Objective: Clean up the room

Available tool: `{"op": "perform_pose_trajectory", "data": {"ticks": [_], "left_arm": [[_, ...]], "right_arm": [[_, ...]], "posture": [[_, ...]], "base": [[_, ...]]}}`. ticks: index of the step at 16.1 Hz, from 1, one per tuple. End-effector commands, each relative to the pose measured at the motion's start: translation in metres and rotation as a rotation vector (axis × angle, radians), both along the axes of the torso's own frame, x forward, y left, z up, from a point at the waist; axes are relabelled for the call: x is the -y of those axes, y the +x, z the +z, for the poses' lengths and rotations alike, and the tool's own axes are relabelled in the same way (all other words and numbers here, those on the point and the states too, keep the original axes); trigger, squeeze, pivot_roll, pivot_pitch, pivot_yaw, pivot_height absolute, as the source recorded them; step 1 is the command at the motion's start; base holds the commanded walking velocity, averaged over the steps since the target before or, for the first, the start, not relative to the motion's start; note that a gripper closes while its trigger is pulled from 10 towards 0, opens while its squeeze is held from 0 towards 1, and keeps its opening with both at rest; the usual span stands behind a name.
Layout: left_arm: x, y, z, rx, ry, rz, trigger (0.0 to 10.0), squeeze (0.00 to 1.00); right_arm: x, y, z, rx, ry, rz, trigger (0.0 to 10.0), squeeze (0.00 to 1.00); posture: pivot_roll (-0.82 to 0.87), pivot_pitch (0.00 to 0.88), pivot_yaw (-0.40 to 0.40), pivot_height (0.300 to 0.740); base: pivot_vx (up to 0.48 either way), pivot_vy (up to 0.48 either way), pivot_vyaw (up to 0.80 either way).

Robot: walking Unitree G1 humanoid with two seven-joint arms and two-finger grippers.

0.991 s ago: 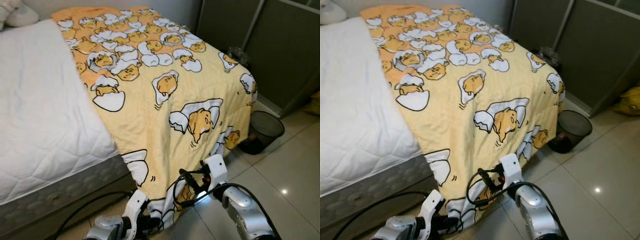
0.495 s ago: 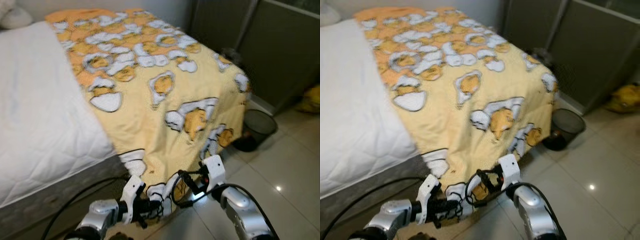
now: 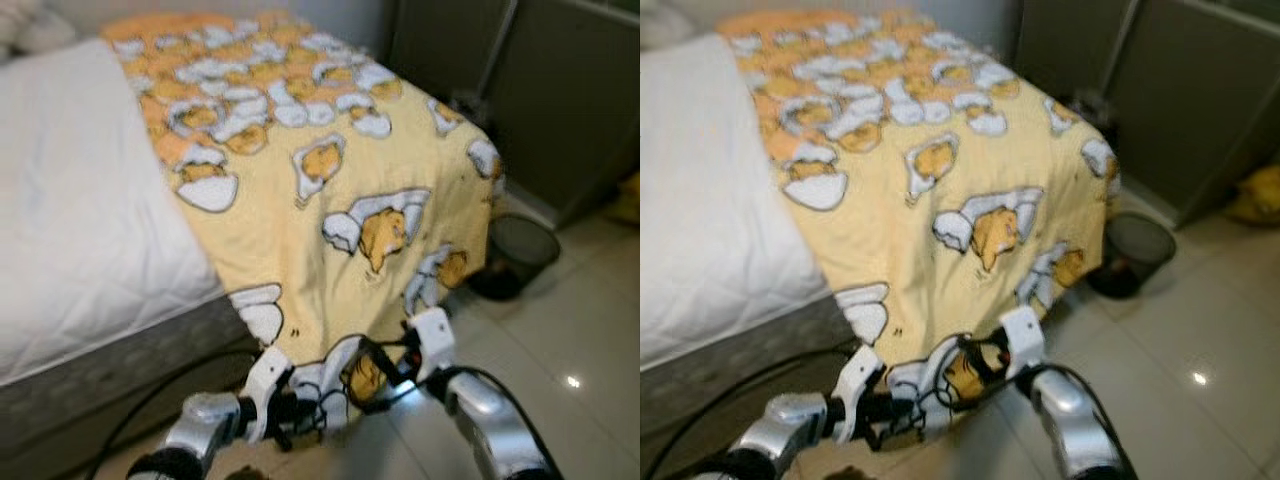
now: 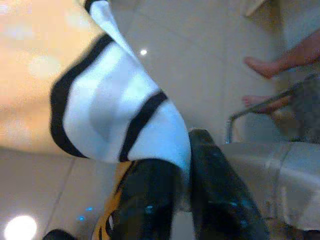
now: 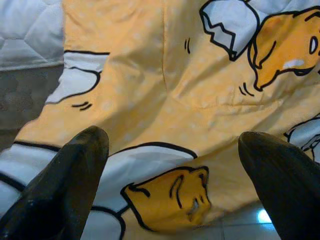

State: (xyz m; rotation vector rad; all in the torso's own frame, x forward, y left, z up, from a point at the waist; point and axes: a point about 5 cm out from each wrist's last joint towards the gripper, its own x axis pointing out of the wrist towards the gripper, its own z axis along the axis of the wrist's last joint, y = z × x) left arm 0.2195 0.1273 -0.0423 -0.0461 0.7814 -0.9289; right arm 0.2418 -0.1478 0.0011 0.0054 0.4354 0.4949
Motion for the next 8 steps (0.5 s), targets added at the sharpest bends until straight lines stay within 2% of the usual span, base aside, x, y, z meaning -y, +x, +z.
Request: {"op": "perform_pose_trajectory", "data": {"ticks": [1,3,4,5,7,8], "left_arm": [[-0.008,0.004,0.001,0.031,0.057,0.007,10.0,1.00],[-0.028,0.017,0.011,0.110,0.100,0.093,10.0,1.00],[-0.043,0.027,0.021,0.173,0.118,0.145,10.0,1.00],[-0.053,0.040,0.035,0.243,0.095,0.230,10.0,1.00],[-0.056,0.056,0.049,0.307,0.063,0.322,10.0,1.00],[-0.049,0.079,0.073,0.405,-0.009,0.452,10.0,1.00]], "right_arm": [[0.000,0.002,0.003,0.016,0.008,-0.006,10.0,0.00],[0.003,0.005,0.008,0.043,0.014,-0.040,10.0,0.00],[0.010,0.012,0.016,0.079,0.017,-0.108,10.0,0.00],[0.018,0.019,0.026,0.110,0.036,-0.186,10.0,0.00],[0.025,0.026,0.032,0.132,0.041,-0.253,10.0,0.00],[0.030,0.037,0.042,0.167,0.075,-0.326,10.0,0.00]], "posture": [[0.02,0.000,-0.038,0.740],[0.02,0.000,-0.036,0.740],[0.03,0.000,-0.042,0.740],[0.04,0.000,-0.048,0.740],[0.06,0.000,-0.057,0.740],[0.09,0.000,-0.062,0.740]], "base": [[0.000,0.000,0.00],[0.000,0.000,0.00],[0.000,0.000,0.00],[0.000,0.000,0.00],[0.000,0.000,0.00],[0.000,0.000,0.00]]}}
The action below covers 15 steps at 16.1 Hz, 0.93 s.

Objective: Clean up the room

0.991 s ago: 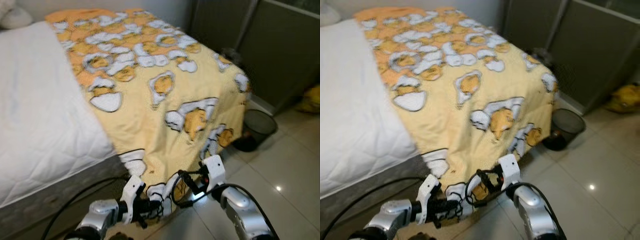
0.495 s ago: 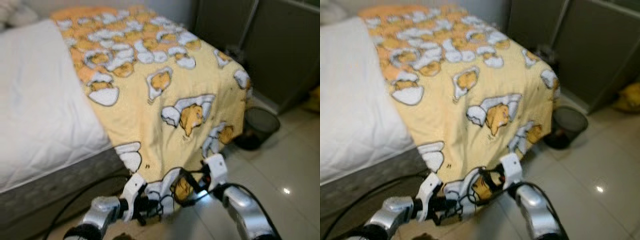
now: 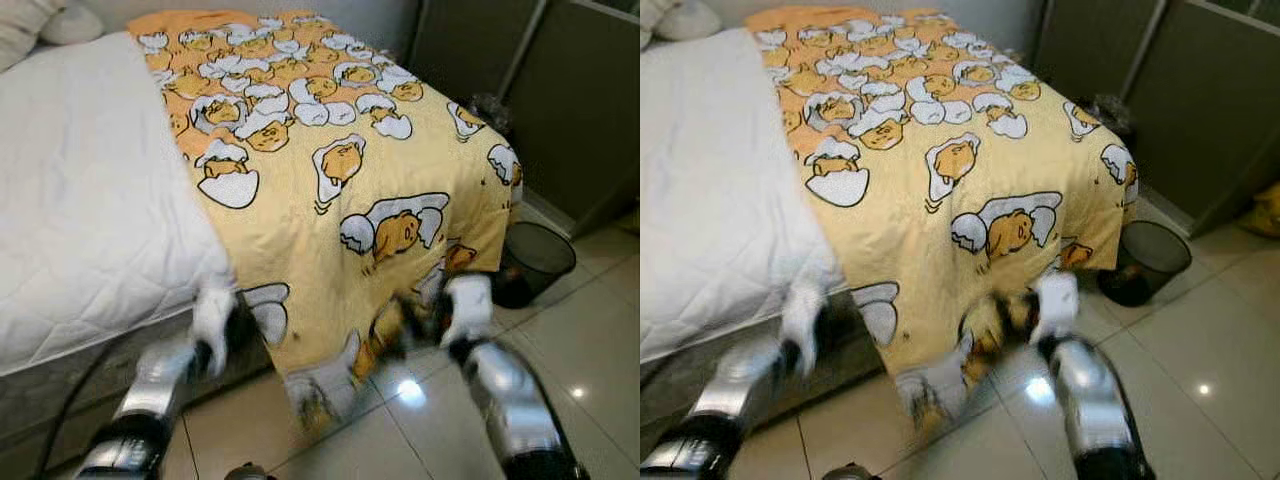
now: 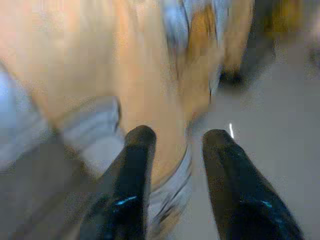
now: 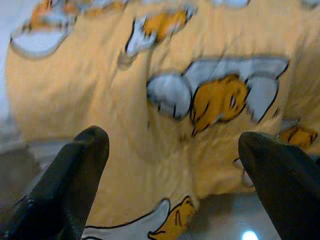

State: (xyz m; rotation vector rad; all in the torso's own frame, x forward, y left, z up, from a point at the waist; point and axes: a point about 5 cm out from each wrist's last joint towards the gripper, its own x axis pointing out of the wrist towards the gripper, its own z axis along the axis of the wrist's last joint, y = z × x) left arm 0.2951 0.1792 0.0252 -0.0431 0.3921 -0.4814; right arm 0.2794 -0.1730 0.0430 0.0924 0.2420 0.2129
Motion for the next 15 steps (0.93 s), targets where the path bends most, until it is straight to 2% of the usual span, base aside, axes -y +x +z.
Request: {"op": "perform_pose_trajectory", "data": {"ticks": [1,2,3,4,7,10,12,13,15], "left_arm": [[0.004,0.012,0.015,0.072,-0.031,0.048,10.0,1.00],[0.003,0.022,0.028,0.145,-0.067,0.152,10.0,1.00],[-0.001,0.027,0.045,0.272,-0.086,0.305,10.0,1.00],[0.001,0.026,0.047,0.313,-0.038,0.392,10.0,0.00],[-0.002,0.024,0.044,0.300,0.051,0.529,10.0,0.00],[-0.016,0.021,0.042,0.293,0.175,0.620,10.0,0.00],[-0.014,0.017,0.038,0.289,0.222,0.587,10.0,0.00],[-0.009,0.013,0.030,0.252,0.241,0.556,10.0,1.00],[-0.008,0.012,0.029,0.240,0.220,0.576,10.0,1.00]], "right_arm": [[0.005,0.003,0.004,0.011,0.026,-0.048,10.0,0.00],[0.004,0.009,0.010,0.031,0.038,-0.055,10.0,0.00],[-0.001,0.021,0.024,0.091,0.036,-0.051,10.0,0.00],[-0.009,0.029,0.031,0.120,0.030,-0.031,10.0,0.00],[-0.016,0.033,0.033,0.137,0.022,-0.009,10.0,0.00],[-0.014,0.025,0.025,0.118,0.031,-0.009,10.0,0.00],[-0.010,0.015,0.015,0.095,0.021,-0.016,10.0,0.00],[-0.006,0.007,0.007,0.075,0.005,-0.026,10.0,0.00],[-0.007,0.008,0.006,0.075,0.004,-0.027,10.0,0.00]], "posture": [[0.09,0.000,-0.059,0.740],[0.10,0.000,-0.052,0.740],[0.10,0.000,-0.047,0.740],[0.10,0.000,-0.040,0.740],[0.09,0.000,-0.035,0.740],[0.09,0.000,-0.037,0.740],[0.09,0.000,-0.040,0.740],[0.10,0.000,-0.035,0.740],[0.10,0.000,-0.034,0.740]], "base": [[0.000,0.000,0.00],[0.000,0.000,0.00],[0.289,-0.382,0.65],[0.270,-0.394,0.61],[0.090,-0.423,0.55],[0.000,-0.439,0.47],[0.000,-0.214,0.46],[0.000,0.000,0.44],[0.000,0.000,0.44]]}}
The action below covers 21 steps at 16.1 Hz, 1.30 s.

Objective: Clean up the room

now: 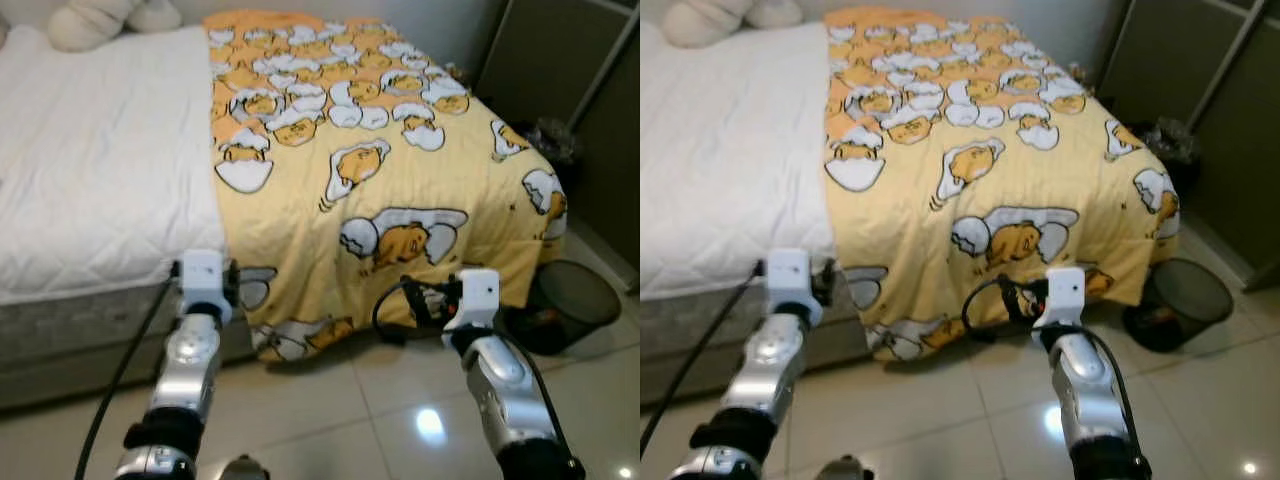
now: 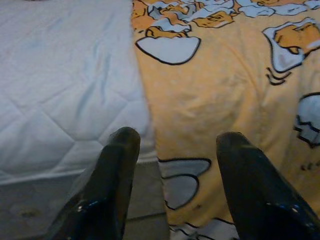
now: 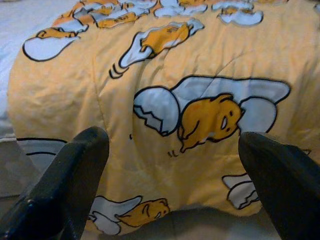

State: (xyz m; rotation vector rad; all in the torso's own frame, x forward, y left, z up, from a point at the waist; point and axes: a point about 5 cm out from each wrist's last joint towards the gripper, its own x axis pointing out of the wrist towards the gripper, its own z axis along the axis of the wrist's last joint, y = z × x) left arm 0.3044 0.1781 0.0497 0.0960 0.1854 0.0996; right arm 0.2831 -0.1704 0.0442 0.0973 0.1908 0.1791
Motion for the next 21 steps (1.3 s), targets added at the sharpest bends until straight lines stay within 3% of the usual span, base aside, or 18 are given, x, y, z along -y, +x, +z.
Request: {"op": "perform_pose_trajectory", "data": {"ticks": [1,2,8,12,14,17,21], "left_arm": [[-0.008,0.003,0.007,0.027,-0.001,0.019,10.0,1.00],[-0.004,0.004,0.013,0.056,0.030,-0.014,10.0,0.00],[-0.011,0.006,0.026,0.090,0.020,0.094,10.0,0.00],[-0.008,0.004,0.026,0.102,0.033,-0.011,10.0,0.00],[-0.013,0.003,0.023,0.067,0.033,0.020,10.0,0.00],[-0.008,0.006,0.025,0.055,0.134,0.023,10.0,0.00],[-0.001,-0.001,0.021,0.048,0.178,-0.031,10.0,0.00]], "right_arm": [[-0.006,0.006,0.006,0.029,-0.001,0.012,10.0,0.00],[-0.008,0.010,0.008,0.034,0.002,0.018,10.0,0.00],[-0.020,0.020,0.013,0.056,0.013,0.052,10.0,0.00],[-0.022,0.015,0.004,0.021,0.049,0.050,10.0,0.00],[-0.023,0.013,0.000,0.011,0.056,0.047,10.0,0.00],[-0.030,0.013,-0.003,0.002,0.047,0.078,10.0,0.00],[-0.018,0.009,-0.005,0.008,0.034,0.054,10.0,0.00]], "posture": [[0.11,0.000,-0.038,0.740],[0.11,0.000,-0.040,0.740],[0.12,0.000,-0.037,0.740],[0.14,0.000,-0.043,0.740],[0.14,0.000,-0.036,0.740],[0.13,0.000,-0.025,0.740],[0.12,0.000,-0.022,0.740]], "base": [[0.000,0.000,0.45],[0.000,0.000,0.44],[0.128,-0.344,0.44],[0.238,-0.192,0.44],[0.000,-0.240,0.47],[0.000,-0.480,0.47],[0.000,-0.480,0.45]]}}
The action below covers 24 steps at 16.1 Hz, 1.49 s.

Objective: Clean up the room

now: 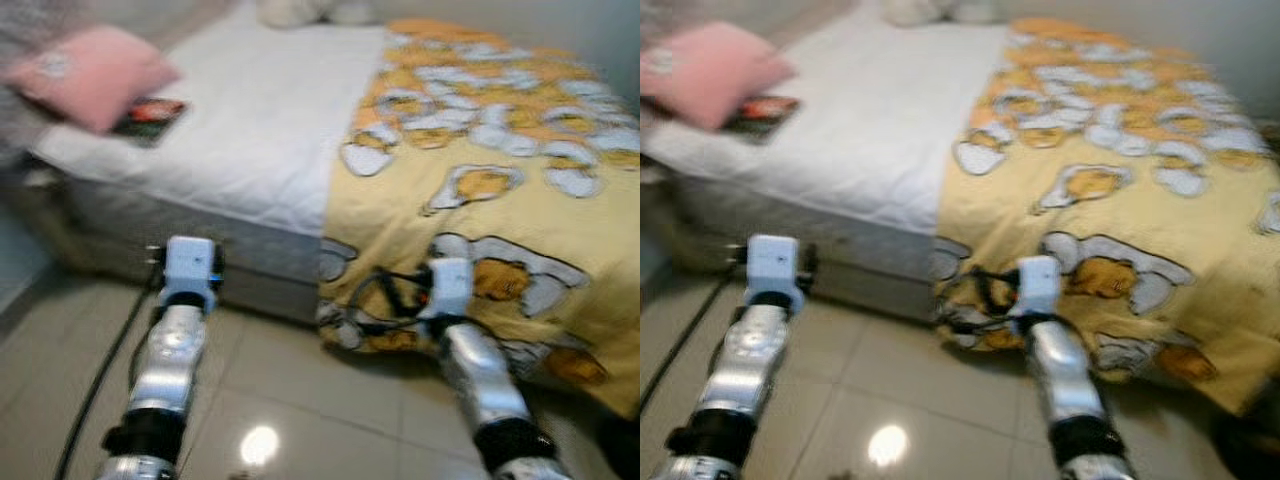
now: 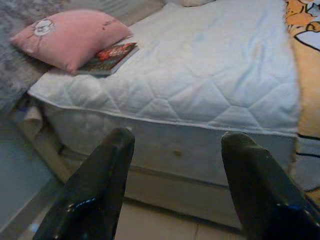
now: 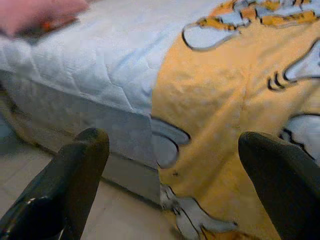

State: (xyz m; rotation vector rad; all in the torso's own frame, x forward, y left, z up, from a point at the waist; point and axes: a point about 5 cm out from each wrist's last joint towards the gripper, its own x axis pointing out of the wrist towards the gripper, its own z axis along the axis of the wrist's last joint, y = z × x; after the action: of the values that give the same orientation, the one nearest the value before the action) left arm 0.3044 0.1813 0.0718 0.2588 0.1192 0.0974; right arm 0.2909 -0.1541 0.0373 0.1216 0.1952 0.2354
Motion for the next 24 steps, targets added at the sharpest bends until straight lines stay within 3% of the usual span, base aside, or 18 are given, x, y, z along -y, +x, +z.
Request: {"op": "perform_pose_trajectory", "data": {"ticks": [1,6,9,12,14,18,19,20,21,22,24], "left_arm": [[0.004,0.001,0.000,-0.009,0.013,-0.009,10.0,0.00],[0.009,0.003,0.000,-0.026,0.007,-0.021,10.0,0.00],[0.019,0.008,0.005,-0.003,-0.043,-0.103,10.0,0.00],[0.019,0.012,0.009,0.019,-0.120,-0.048,10.0,0.00],[0.021,0.011,0.006,0.010,-0.077,-0.077,10.0,0.00],[0.004,-0.013,-0.010,-0.043,-0.129,-0.045,10.0,0.00],[0.012,-0.033,-0.019,-0.110,-0.166,-0.133,10.0,0.00],[0.020,-0.044,-0.025,-0.184,-0.272,-0.161,10.0,0.00],[0.028,-0.040,-0.024,-0.214,-0.346,-0.177,10.0,0.00],[0.033,-0.032,-0.016,-0.190,-0.319,-0.201,10.0,0.00],[0.035,-0.030,-0.009,-0.166,-0.258,-0.208,10.0,0.00]], "right_arm": [[-0.001,0.002,0.002,0.008,-0.004,0.007,10.0,0.00],[-0.004,0.003,0.003,0.014,-0.007,0.024,10.0,0.00],[0.001,-0.003,-0.002,0.001,-0.028,0.027,10.0,0.00],[-0.002,-0.006,-0.008,-0.040,-0.073,0.049,10.0,0.00],[-0.004,-0.005,-0.005,-0.012,-0.074,0.051,10.0,0.00],[0.015,-0.008,0.002,0.016,-0.003,-0.062,10.0,0.00],[0.017,-0.022,-0.002,0.008,-0.010,-0.021,10.0,0.00],[0.020,-0.035,-0.013,-0.034,-0.038,0.016,10.0,0.00],[0.023,-0.038,-0.020,-0.066,-0.046,0.009,10.0,0.00],[0.024,-0.035,-0.020,-0.073,-0.037,-0.005,10.0,0.00],[0.023,-0.028,-0.014,-0.055,-0.006,-0.027,10.0,0.00]], "posture": [[0.12,0.000,-0.025,0.740],[0.11,0.000,-0.021,0.740],[0.10,0.000,-0.014,0.740],[0.08,0.000,0.003,0.740],[0.08,0.000,0.008,0.740],[0.06,0.000,0.010,0.740],[0.06,0.000,0.007,0.740],[0.06,0.000,0.001,0.740],[0.07,0.000,-0.004,0.740],[0.07,0.000,-0.001,0.740],[0.06,0.000,0.003,0.740]], "base": [[0.000,-0.480,0.45],[0.000,-0.478,0.45],[0.000,0.000,0.45],[0.480,0.000,0.15],[0.480,0.000,0.58],[0.448,0.000,0.59],[0.480,0.000,0.59],[0.480,0.000,0.59],[0.480,0.000,0.58],[0.480,0.000,0.59],[0.480,0.000,0.58]]}}
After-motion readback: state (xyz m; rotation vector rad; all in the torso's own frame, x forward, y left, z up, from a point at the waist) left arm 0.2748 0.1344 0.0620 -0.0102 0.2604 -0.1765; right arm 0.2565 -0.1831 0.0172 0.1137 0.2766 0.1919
